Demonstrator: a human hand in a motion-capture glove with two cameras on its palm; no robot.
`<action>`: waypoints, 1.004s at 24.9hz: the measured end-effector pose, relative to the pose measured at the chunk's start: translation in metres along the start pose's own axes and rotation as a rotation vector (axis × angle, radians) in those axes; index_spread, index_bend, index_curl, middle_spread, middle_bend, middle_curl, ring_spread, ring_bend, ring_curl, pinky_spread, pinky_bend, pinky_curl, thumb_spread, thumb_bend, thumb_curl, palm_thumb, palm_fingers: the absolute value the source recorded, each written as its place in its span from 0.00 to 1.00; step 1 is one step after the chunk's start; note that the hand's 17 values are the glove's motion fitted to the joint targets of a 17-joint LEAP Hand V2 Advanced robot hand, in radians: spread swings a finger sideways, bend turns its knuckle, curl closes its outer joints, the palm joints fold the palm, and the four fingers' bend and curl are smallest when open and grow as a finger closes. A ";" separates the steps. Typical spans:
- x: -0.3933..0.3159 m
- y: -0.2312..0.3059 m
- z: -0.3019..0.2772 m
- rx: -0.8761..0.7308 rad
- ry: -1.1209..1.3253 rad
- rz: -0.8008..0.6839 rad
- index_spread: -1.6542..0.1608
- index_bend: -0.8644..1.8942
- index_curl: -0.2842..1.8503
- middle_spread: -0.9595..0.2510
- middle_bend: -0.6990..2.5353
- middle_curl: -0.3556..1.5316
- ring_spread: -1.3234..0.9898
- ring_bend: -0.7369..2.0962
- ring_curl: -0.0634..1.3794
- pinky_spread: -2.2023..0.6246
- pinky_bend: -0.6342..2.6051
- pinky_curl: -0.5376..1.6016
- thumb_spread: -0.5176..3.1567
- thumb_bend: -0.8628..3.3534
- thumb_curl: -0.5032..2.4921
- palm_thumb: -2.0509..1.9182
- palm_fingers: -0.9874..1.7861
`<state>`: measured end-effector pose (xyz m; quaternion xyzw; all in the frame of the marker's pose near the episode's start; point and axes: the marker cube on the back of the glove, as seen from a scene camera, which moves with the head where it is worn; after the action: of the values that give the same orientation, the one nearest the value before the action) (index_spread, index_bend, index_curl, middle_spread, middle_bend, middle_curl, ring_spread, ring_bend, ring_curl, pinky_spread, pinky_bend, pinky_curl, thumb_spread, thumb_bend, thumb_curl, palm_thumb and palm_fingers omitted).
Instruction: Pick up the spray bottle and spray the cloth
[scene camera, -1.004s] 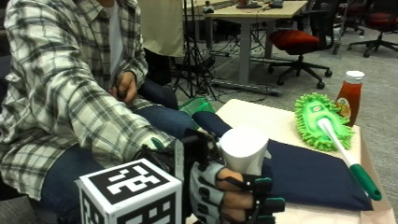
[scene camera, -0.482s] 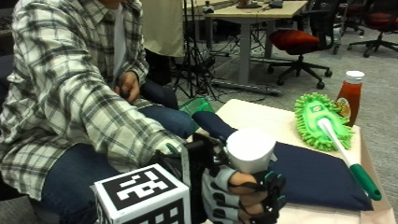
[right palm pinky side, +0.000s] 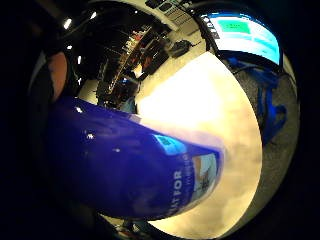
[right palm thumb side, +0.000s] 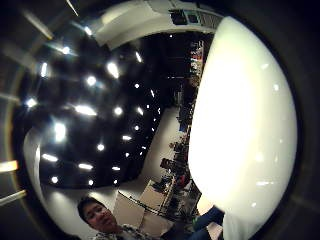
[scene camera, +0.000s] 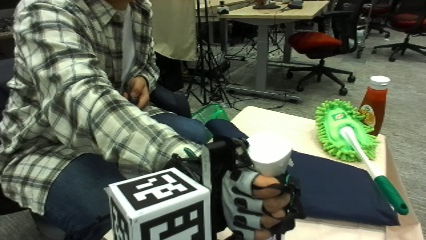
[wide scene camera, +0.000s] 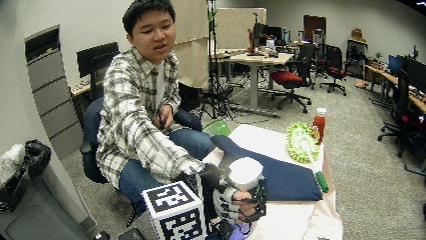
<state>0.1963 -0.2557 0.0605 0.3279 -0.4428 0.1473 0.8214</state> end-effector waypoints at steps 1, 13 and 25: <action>-0.003 0.001 0.001 -0.006 0.008 -0.007 0.75 0.37 0.32 0.66 0.35 0.45 0.48 0.43 0.33 0.77 0.25 0.40 0.26 0.21 0.40 0.83 0.74; -0.072 0.031 -0.004 -0.145 0.188 -0.161 0.75 0.37 0.34 0.66 0.35 0.46 0.47 0.43 0.36 0.75 0.26 0.42 0.21 0.20 0.42 0.83 0.76; -0.135 0.098 0.001 -0.270 0.388 -0.265 0.75 0.37 0.35 0.66 0.35 0.47 0.47 0.43 0.37 0.74 0.26 0.43 0.19 0.20 0.42 0.83 0.76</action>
<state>0.0670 -0.1772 -0.0106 0.2361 -0.2460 0.0383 0.9393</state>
